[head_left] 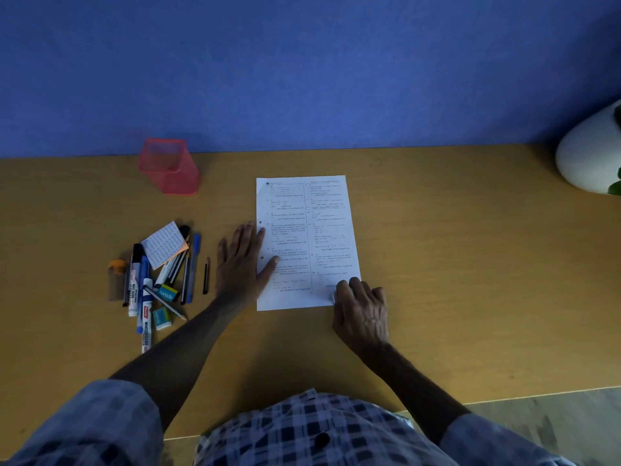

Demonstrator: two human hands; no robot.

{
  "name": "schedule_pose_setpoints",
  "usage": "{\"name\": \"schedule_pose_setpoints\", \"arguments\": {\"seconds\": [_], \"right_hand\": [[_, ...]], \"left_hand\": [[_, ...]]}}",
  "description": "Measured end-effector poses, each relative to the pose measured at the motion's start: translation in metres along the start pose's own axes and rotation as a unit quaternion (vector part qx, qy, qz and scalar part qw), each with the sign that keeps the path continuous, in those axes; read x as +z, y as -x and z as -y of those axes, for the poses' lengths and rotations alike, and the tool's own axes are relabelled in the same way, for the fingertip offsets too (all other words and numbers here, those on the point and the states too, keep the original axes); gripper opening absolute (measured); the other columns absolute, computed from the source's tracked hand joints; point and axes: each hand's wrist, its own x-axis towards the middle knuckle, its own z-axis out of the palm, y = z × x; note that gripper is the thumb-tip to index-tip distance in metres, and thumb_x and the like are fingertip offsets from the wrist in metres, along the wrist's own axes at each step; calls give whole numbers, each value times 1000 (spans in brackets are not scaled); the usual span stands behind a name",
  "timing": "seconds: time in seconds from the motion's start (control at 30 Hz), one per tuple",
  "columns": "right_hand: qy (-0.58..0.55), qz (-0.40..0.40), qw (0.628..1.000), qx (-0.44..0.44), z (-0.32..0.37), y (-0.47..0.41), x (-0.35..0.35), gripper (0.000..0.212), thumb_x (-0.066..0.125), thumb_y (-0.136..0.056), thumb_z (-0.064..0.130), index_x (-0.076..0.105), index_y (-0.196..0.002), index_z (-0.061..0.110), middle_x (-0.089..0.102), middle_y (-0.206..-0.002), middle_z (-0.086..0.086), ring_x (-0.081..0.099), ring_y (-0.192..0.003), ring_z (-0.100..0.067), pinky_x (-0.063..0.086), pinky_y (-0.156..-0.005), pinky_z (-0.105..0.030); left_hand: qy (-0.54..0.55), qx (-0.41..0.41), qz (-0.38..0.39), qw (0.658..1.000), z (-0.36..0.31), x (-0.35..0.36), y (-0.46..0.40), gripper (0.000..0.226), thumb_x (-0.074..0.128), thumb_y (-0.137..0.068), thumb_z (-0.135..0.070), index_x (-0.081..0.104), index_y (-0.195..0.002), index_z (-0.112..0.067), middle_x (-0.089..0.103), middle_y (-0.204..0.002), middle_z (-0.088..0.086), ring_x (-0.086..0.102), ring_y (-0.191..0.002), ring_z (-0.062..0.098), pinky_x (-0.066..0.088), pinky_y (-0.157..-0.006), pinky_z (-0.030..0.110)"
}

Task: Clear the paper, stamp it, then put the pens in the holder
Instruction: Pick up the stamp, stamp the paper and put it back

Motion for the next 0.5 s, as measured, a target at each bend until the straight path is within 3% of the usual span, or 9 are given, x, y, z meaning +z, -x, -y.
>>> {"name": "schedule_pose_setpoints", "arguments": {"seconds": [0.5], "right_hand": [[12,-16,1000,-4,0,4,1,11,67,-77,8,56,-80,11,52,-73,-4,48,-61,-22,36,-61,-34]], "left_hand": [[2,0,0,1000,-2,-3,0,73,20,-95,-67,15,-155,-27,11,-165,0,5,-152,20,6,-122,51]]}}
